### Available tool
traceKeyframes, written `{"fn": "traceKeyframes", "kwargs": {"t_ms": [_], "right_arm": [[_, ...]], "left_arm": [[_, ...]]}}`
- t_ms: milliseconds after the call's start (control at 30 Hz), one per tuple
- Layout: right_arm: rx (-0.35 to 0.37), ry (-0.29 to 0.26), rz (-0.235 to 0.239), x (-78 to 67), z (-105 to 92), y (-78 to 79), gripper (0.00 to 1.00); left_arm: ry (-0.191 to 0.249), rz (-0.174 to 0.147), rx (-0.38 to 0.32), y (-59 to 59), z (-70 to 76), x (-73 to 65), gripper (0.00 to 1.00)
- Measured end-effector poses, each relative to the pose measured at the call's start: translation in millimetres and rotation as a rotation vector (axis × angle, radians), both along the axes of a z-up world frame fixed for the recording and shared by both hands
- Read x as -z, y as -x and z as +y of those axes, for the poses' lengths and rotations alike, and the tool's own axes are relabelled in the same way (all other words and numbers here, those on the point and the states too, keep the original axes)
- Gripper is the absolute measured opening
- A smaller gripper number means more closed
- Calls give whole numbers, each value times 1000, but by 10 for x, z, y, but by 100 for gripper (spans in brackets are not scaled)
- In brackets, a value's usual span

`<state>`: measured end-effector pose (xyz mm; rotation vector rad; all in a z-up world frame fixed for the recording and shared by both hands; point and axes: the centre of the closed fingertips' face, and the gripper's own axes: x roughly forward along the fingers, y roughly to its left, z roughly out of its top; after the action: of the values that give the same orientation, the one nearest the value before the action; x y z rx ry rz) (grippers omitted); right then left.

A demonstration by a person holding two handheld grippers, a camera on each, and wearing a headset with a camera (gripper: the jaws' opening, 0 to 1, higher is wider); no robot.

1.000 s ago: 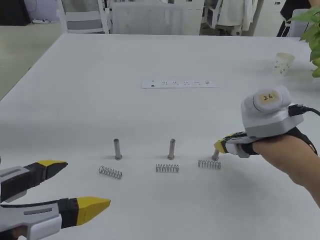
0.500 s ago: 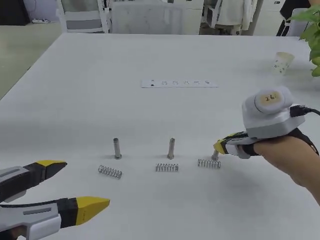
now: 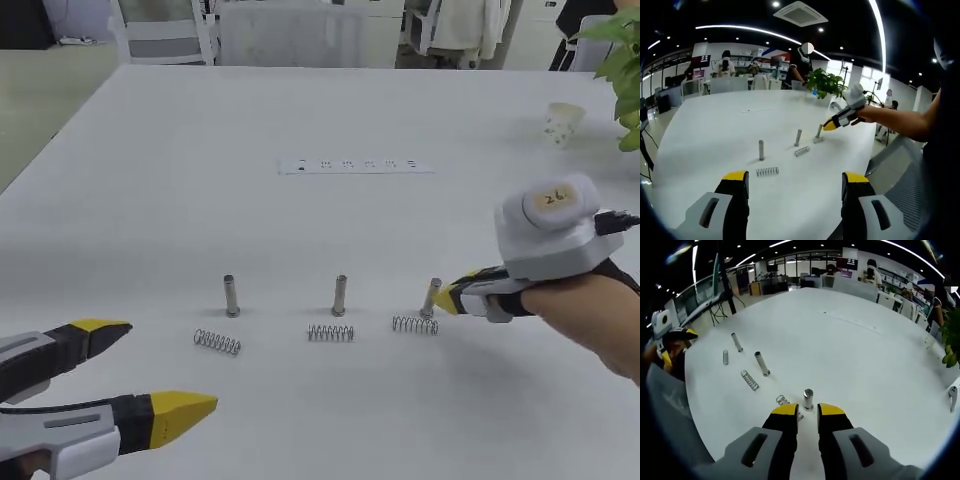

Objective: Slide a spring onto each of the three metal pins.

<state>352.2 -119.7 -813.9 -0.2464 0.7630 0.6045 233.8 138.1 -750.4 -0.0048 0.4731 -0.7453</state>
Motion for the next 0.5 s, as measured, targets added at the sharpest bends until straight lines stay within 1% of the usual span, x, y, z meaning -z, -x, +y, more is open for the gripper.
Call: {"fn": "traceKeyframes", "kwargs": {"t_ms": [167, 267, 500], "right_arm": [[-48, 6, 37, 90, 60, 85, 13], [-69, 9, 48, 118, 83, 104, 13], [-140, 41, 67, 207, 166, 186, 12]], "left_arm": [[2, 2, 0, 10, -3, 5, 72], [1, 4, -1, 14, 5, 10, 72], [-2, 9, -8, 18, 39, 20, 71]]}}
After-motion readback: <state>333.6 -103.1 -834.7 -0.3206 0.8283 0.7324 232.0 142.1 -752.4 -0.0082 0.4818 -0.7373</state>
